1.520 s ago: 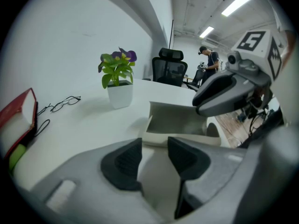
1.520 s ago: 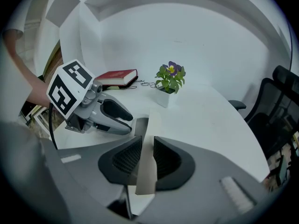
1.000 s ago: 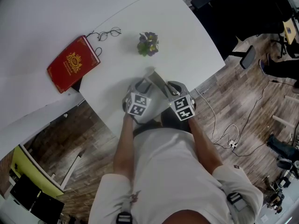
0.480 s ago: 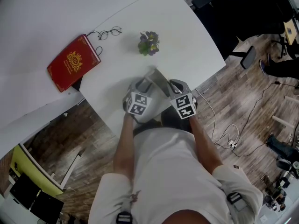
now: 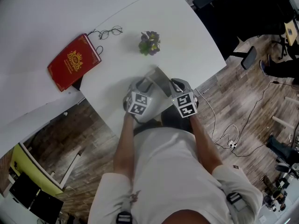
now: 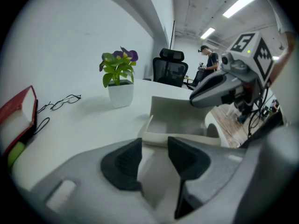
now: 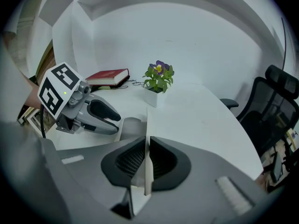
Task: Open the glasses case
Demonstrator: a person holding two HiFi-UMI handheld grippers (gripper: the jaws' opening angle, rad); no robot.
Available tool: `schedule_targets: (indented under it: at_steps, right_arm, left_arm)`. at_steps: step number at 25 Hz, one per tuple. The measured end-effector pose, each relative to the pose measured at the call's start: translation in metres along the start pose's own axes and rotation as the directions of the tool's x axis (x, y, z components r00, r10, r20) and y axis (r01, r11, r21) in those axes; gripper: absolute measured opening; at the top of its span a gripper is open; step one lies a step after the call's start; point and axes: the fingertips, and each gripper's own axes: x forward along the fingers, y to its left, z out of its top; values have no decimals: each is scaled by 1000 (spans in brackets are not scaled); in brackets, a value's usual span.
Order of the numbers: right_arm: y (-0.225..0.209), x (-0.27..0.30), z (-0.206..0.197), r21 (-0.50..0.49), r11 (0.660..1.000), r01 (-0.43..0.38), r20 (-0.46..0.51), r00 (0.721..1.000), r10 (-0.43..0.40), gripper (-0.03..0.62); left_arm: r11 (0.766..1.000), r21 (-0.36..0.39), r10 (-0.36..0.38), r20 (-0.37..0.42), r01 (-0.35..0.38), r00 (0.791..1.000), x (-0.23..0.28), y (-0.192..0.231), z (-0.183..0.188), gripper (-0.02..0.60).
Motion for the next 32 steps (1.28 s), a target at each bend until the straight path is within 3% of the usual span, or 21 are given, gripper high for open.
schedule_targets:
  at_steps: [32]
  right_arm:
    - [-19,4,-3,31,999,34,8,999,-34,17]
  left_arm:
    - [1000,-4,8,15,-8,1000,-1,1,6,175]
